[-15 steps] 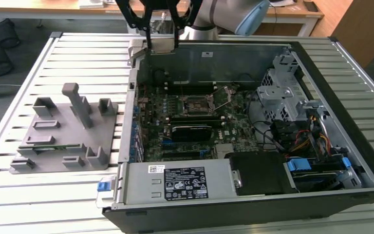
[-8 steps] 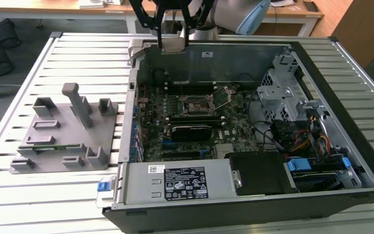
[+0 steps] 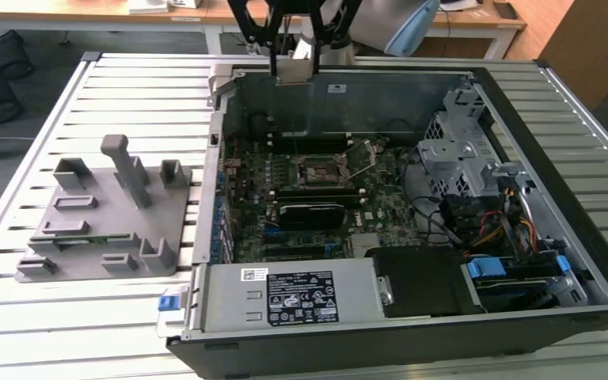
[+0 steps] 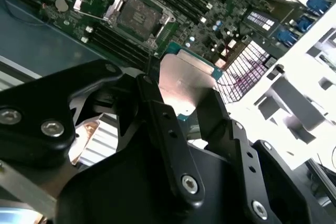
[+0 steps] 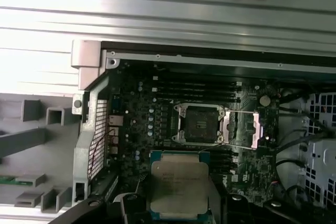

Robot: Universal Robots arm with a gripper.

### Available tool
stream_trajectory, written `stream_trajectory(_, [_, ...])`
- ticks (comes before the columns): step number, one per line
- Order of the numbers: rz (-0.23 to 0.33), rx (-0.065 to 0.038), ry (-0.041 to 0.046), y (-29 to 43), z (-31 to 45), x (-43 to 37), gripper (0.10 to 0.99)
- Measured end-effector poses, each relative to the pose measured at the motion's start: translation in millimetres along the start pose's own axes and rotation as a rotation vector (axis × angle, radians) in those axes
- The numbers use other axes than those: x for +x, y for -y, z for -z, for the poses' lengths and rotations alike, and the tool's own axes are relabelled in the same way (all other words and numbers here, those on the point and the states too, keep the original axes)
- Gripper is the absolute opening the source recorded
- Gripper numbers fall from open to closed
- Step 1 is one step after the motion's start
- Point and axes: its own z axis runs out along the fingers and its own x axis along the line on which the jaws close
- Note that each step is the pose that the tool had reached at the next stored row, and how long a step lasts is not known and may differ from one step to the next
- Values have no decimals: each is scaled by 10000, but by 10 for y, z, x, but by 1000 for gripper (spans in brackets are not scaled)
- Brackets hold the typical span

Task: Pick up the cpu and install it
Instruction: 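Pick up the cpu and move it towards the insertion slot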

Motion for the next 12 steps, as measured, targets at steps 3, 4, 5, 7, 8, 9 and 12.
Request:
stream_trajectory(3, [-2, -2, 0, -26, -7, -85, 525])
stream_trajectory(4, [-1, -1, -1, -35, -8, -102, 525])
stream_trajectory(5, [-1, -1, -1, -43, -10, -116, 525])
stream_trajectory(7, [0, -1, -1, -50, -12, -145, 525])
stream_trajectory(8, [0, -1, -1, -55, -12, -161, 525])
stream_trajectory(9, [-1, 0, -1, -59, -12, -178, 525])
stream_trajectory(12, [-2, -1, -1, -72, -14, -242, 525])
